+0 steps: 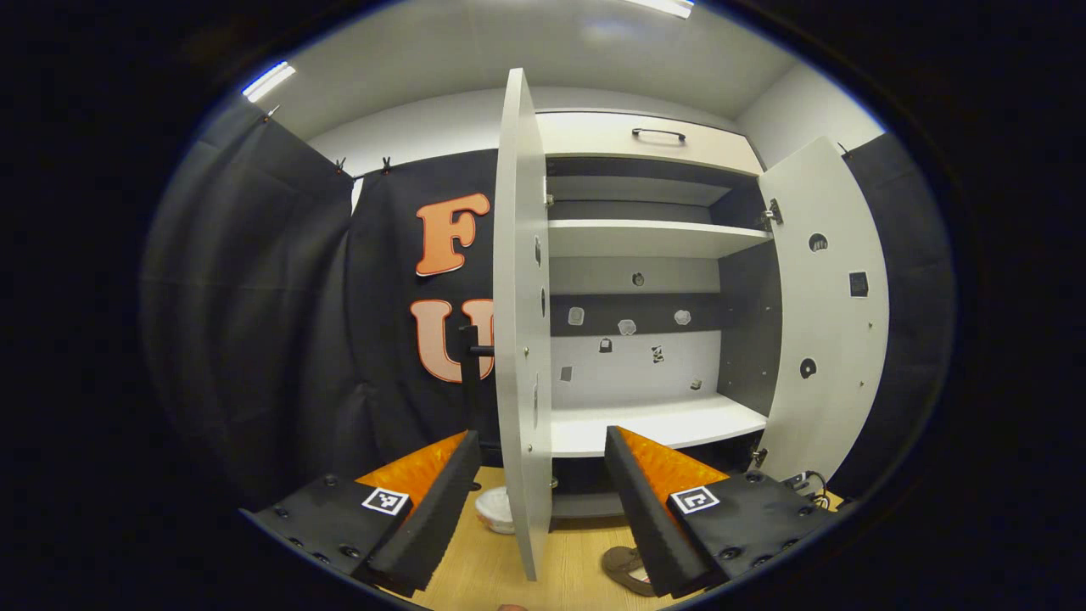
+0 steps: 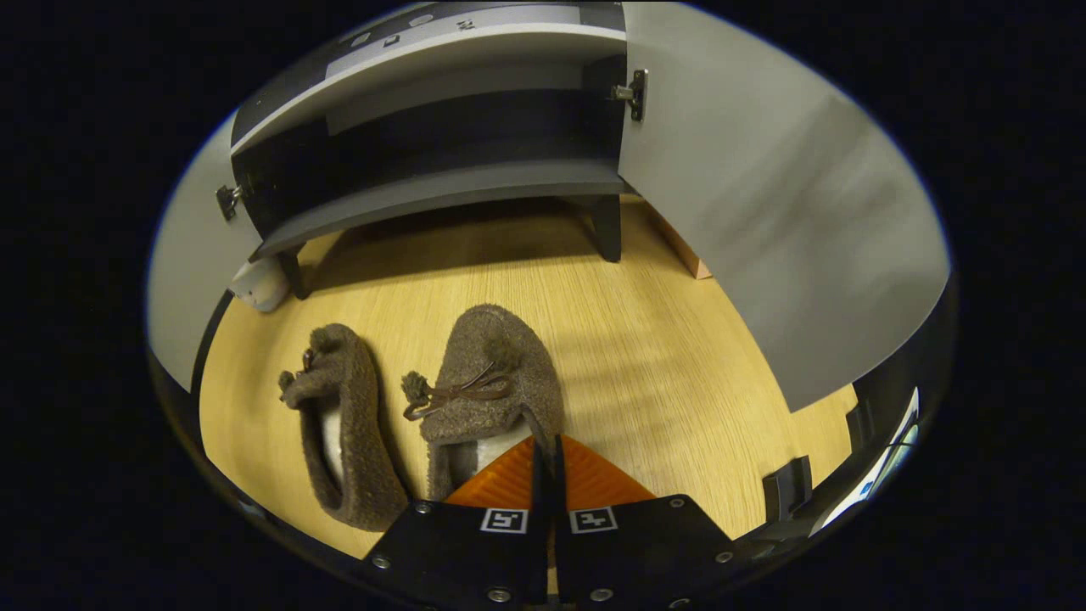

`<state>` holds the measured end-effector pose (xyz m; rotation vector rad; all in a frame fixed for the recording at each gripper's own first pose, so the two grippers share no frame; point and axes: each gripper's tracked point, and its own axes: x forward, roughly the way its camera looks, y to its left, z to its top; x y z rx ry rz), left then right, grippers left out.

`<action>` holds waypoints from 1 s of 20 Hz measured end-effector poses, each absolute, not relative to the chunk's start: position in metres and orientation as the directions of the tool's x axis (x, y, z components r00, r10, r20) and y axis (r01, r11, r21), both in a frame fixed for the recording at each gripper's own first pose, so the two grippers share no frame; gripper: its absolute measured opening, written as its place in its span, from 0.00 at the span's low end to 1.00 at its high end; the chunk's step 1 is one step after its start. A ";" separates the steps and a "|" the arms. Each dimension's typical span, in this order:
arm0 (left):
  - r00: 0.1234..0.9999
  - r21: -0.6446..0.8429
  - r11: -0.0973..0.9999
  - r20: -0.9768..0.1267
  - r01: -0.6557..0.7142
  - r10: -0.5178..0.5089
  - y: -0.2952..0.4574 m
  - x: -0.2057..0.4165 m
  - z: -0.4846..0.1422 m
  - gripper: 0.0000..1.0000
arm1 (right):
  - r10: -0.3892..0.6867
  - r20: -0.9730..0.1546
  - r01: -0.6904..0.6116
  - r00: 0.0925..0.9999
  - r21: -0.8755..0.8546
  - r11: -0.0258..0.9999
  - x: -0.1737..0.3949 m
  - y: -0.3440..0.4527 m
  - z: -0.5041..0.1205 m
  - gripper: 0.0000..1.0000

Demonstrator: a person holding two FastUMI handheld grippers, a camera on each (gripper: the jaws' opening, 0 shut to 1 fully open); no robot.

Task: Grab one shoe with the right hand and put it into the shoe cabinet, grab the other shoe with the left hand and put it into the shoe cabinet; then close the right door with the right hand and the left door with the left hand.

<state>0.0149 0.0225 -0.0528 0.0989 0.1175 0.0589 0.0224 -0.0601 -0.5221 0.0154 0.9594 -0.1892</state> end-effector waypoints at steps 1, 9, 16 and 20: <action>0.992 0.093 0.994 -0.114 -0.048 0.059 0.022 0.016 -0.051 0.94 | -0.145 -0.797 0.152 0.587 -0.067 0.986 0.027 -0.055 -0.502 0.04; 0.998 0.072 0.997 -0.057 -0.027 0.031 0.019 0.012 -0.028 0.96 | -0.030 -0.634 0.102 0.773 0.078 0.992 0.095 0.008 -0.313 0.04; 0.999 0.078 0.997 -0.027 -0.024 0.026 0.023 0.011 -0.020 0.96 | -0.026 -0.464 0.099 0.886 0.132 0.986 0.187 0.039 -0.163 0.04; 0.999 0.067 0.997 -0.025 -0.032 0.034 0.028 0.014 -0.023 0.96 | -0.048 -0.413 0.112 0.910 0.133 0.985 0.241 0.032 -0.124 0.03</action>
